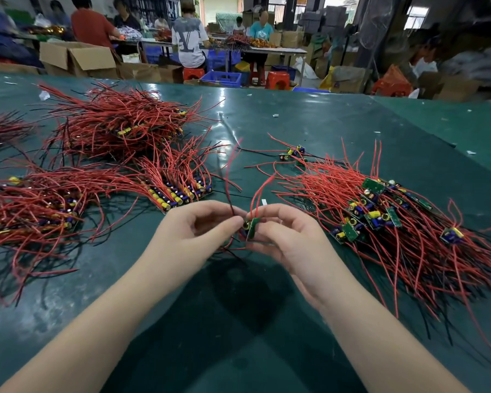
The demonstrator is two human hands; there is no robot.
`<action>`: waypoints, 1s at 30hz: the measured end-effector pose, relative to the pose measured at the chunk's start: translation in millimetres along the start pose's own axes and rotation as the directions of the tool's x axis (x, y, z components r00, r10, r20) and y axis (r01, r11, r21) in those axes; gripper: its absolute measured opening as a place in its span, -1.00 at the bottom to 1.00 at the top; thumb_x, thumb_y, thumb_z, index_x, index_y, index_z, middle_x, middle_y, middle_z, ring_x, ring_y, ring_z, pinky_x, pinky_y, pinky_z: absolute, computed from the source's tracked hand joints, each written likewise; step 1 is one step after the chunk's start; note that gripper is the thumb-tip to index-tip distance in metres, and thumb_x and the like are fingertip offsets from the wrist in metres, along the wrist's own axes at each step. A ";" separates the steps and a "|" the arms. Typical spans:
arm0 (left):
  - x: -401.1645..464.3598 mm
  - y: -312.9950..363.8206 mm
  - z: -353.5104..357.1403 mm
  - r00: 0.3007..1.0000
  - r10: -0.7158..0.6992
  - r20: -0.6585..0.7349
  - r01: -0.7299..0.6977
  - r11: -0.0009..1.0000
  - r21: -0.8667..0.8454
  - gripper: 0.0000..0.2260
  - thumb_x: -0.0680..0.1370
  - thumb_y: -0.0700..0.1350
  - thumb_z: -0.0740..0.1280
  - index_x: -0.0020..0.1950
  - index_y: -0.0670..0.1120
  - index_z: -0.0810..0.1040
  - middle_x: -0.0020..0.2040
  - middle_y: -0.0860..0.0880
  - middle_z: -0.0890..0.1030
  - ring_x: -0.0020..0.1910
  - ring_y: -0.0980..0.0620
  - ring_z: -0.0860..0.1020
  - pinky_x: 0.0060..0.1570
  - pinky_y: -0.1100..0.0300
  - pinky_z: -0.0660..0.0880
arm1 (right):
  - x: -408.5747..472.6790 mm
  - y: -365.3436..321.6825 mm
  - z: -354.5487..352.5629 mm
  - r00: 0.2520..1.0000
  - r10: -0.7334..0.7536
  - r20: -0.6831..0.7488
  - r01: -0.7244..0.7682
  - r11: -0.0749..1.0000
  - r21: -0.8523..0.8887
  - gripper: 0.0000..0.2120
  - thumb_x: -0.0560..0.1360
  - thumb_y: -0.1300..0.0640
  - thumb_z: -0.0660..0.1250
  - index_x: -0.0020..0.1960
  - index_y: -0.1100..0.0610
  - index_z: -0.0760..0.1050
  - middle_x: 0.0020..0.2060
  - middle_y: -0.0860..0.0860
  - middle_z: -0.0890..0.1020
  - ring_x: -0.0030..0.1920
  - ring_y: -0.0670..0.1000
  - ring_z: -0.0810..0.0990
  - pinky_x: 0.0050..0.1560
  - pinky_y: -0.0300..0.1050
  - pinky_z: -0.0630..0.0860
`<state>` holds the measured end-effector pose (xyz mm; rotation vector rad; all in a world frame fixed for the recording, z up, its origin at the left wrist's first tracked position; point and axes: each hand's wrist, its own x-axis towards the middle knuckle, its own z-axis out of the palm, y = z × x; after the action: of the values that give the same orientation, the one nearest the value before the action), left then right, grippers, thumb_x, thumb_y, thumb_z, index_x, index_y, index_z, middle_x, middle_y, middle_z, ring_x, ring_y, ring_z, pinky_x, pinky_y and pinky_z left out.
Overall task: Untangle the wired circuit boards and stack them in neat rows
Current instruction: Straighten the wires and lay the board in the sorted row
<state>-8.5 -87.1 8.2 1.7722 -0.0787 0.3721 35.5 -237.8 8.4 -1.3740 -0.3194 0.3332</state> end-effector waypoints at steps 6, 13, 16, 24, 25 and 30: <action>-0.8 -2.9 -3.5 0.990 0.113 -0.085 -0.099 0.983 0.155 -0.84 0.46 -0.27 0.45 -0.16 0.00 0.68 -0.18 0.13 0.71 -0.18 0.21 0.65 -0.07 0.37 0.52 | -0.9 2.1 2.7 0.989 -0.145 -0.033 0.136 0.970 -0.201 -0.91 0.44 0.27 0.44 -0.17 0.11 0.63 -0.26 -0.04 0.69 -0.23 -0.15 0.62 -0.07 -0.22 0.56; -1.8 0.3 -1.7 0.987 0.155 -0.043 -0.143 0.966 0.216 -0.84 0.46 -0.31 0.43 -0.11 -0.06 0.68 -0.17 0.05 0.71 -0.15 0.17 0.65 -0.04 0.33 0.54 | 0.4 1.7 -1.1 0.988 -0.129 -0.079 0.120 0.987 -0.111 -0.92 0.42 0.30 0.46 -0.11 0.16 0.66 -0.29 -0.06 0.69 -0.26 -0.18 0.62 -0.16 -0.34 0.51; -1.9 0.2 -1.7 0.987 0.152 -0.049 -0.138 0.967 0.216 -0.86 0.45 -0.31 0.44 -0.11 -0.08 0.69 -0.18 0.05 0.71 -0.17 0.18 0.65 -0.07 0.37 0.52 | 0.9 0.9 -2.6 0.991 -0.099 -0.095 0.088 0.990 -0.112 -0.93 0.42 0.27 0.45 -0.15 0.13 0.66 -0.30 -0.05 0.69 -0.25 -0.14 0.61 -0.07 -0.21 0.57; -0.2 -2.2 -4.3 0.991 0.122 -0.061 -0.110 0.979 0.172 -0.85 0.48 -0.27 0.42 -0.13 -0.02 0.67 -0.17 0.06 0.71 -0.16 0.10 0.67 0.00 0.22 0.57 | 1.8 -2.8 -4.9 0.983 -0.071 -0.171 0.051 0.991 -0.123 -0.94 0.40 0.22 0.47 -0.21 0.09 0.69 -0.17 0.03 0.73 -0.10 -0.06 0.66 0.21 0.10 0.54; 0.0 -2.2 -4.8 0.992 0.106 -0.064 -0.096 0.985 0.144 -0.85 0.49 -0.28 0.41 -0.13 -0.02 0.67 -0.18 0.04 0.71 -0.16 0.06 0.67 0.01 0.16 0.58 | 1.8 -3.0 -5.3 0.982 -0.074 -0.175 0.053 0.991 -0.122 -0.95 0.40 0.22 0.47 -0.21 0.09 0.69 -0.17 0.04 0.73 -0.08 -0.03 0.67 0.22 0.09 0.53; -0.9 0.4 -4.2 0.998 0.054 -0.036 -0.052 0.997 0.062 -0.84 0.51 -0.32 0.36 -0.14 -0.08 0.65 -0.19 0.01 0.70 -0.19 0.08 0.65 -0.02 0.22 0.58 | 2.8 -2.2 -7.2 0.989 -0.031 -0.142 0.028 0.999 -0.027 -0.89 0.39 0.28 0.45 -0.20 0.09 0.69 -0.15 0.07 0.73 0.00 0.03 0.67 0.19 0.01 0.56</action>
<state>-10.3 -83.3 9.1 1.8253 -0.0887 0.4505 41.2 -243.4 9.5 -1.4078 -0.2258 0.2058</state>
